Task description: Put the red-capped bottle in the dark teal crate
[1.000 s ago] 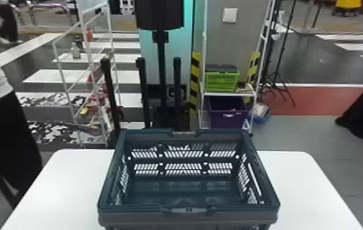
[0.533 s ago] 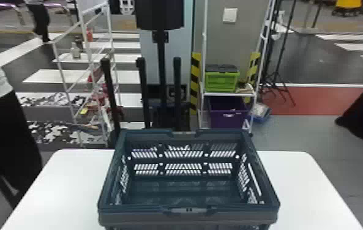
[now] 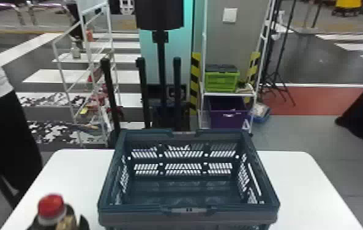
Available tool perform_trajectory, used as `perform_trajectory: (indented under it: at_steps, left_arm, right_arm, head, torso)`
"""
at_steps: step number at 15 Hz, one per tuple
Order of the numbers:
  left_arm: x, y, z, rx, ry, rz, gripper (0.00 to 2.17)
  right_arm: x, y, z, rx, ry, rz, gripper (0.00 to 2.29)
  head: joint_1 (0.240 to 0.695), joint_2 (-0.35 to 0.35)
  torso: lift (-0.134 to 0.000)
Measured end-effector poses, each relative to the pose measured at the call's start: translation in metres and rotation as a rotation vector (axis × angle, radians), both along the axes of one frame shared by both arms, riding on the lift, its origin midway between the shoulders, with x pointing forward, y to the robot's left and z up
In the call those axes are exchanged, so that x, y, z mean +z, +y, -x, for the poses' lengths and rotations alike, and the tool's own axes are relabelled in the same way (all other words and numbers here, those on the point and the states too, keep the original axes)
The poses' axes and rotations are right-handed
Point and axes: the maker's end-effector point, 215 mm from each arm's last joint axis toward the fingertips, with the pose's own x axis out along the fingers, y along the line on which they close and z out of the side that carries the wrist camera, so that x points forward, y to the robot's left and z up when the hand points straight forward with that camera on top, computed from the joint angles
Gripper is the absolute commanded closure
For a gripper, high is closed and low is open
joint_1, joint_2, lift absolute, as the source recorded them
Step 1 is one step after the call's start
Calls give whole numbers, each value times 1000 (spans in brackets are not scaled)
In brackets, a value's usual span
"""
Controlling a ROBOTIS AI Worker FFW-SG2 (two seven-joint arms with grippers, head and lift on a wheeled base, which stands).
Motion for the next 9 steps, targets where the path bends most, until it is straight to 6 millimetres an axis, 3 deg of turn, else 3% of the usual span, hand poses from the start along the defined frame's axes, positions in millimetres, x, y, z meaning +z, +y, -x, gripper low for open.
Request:
perform_trajectory:
  at_steps: [4,6,9]
  left_arm:
    - [44,22,-68,9,119,-49,1882]
    - [62,18,-98,-26,170,-49,1882]
    - [62,-5,-142,-102,310,-67,1882]
  right_arm:
    - [-2,-1,2,-9,1,-5,151]
    - [-1,-1,4,-17,-2,-9,151]
    - [2,-1,8,-26,-11,-12,151]
  head:
    - [499,0]
    - [499,0]
    - [499,0]
  torso:
    - [0]
    - [0]
    - [0]
